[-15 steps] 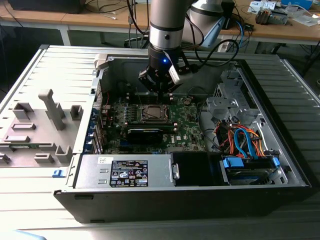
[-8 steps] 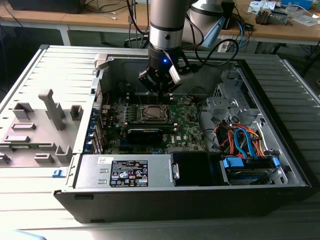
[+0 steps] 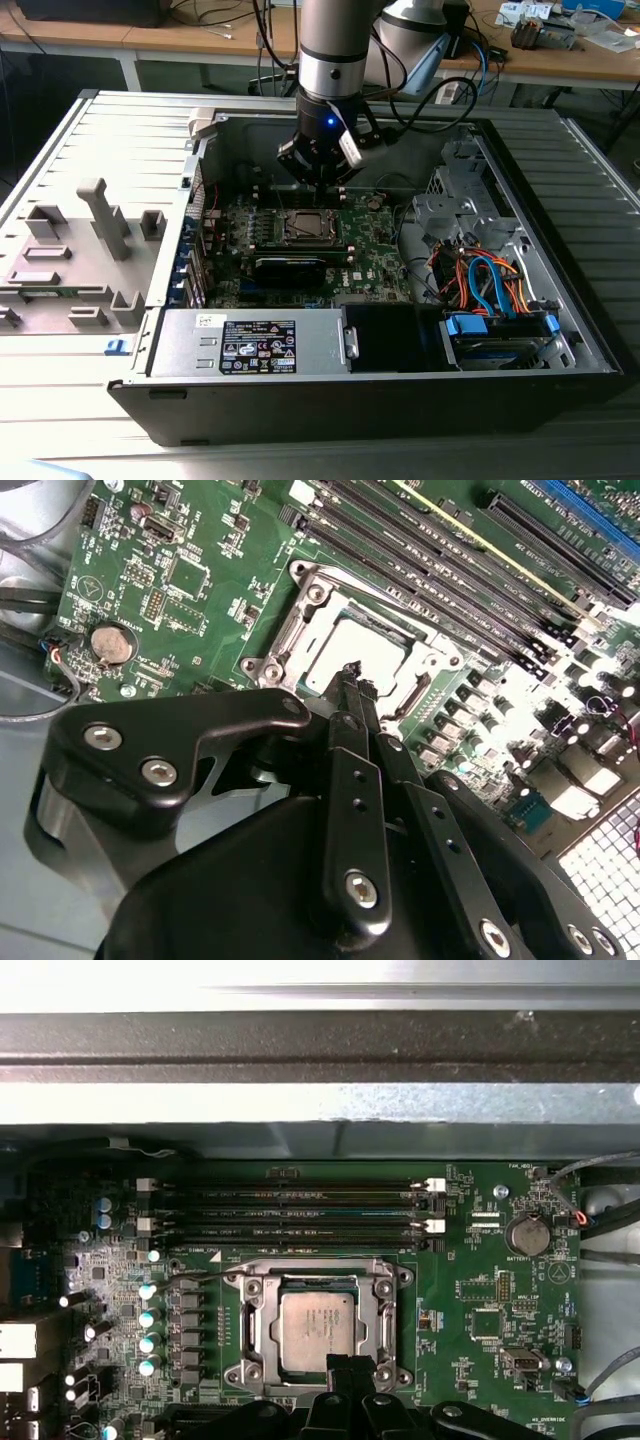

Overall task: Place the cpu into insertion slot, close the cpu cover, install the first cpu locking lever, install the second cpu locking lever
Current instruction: 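Install the first cpu locking lever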

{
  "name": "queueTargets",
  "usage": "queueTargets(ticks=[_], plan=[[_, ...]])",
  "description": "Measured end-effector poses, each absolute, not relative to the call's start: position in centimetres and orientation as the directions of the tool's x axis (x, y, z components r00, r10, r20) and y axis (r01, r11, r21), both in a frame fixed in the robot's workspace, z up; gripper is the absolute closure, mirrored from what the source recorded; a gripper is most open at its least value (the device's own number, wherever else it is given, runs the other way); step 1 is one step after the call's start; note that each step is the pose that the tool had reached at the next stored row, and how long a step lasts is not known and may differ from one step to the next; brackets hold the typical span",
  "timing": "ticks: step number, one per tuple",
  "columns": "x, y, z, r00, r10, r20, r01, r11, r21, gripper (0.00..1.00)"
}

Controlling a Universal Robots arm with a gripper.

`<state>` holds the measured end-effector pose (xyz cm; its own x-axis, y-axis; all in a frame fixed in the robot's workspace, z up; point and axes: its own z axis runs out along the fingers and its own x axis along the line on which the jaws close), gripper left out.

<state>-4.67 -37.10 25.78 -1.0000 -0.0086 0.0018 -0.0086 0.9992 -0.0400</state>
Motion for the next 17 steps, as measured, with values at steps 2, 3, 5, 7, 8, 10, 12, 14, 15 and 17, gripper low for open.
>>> queueTargets(ticks=[2,3,5,7,8,10,12,14,15,17], plan=[[-4.67,-37.1,25.78,-1.0,-0.013,0.002,-0.013,0.999,-0.04,0.89],[-4.67,-37.1,25.78,-1.0,-0.015,0.002,-0.015,0.999,-0.04,0.89],[-4.67,-37.1,25.78,-1.0,-0.019,0.002,-0.019,0.999,-0.04,0.89],[-4.67,-37.1,25.78,-1.0,-0.022,0.002,-0.022,0.999,-0.04,0.89],[-4.67,-37.1,25.78,-1.0,-0.023,0.002,-0.023,0.999,-0.04,0.89],[-4.67,-37.1,25.78,-1.0,-0.027,0.002,-0.027,0.999,-0.04,0.89],[-4.67,-37.1,25.78,-1.0,-0.031,0.002,-0.031,0.999,-0.04,0.89],[-4.67,-37.1,25.78,-0.999,-0.035,0.002,-0.035,0.999,-0.04,0.89],[-4.67,-37.1,25.78,-0.999,-0.036,0.002,-0.036,0.999,-0.04,0.89],[-4.67,-37.1,25.78,-0.999,-0.042,0.002,-0.042,0.998,-0.04,0.89]])
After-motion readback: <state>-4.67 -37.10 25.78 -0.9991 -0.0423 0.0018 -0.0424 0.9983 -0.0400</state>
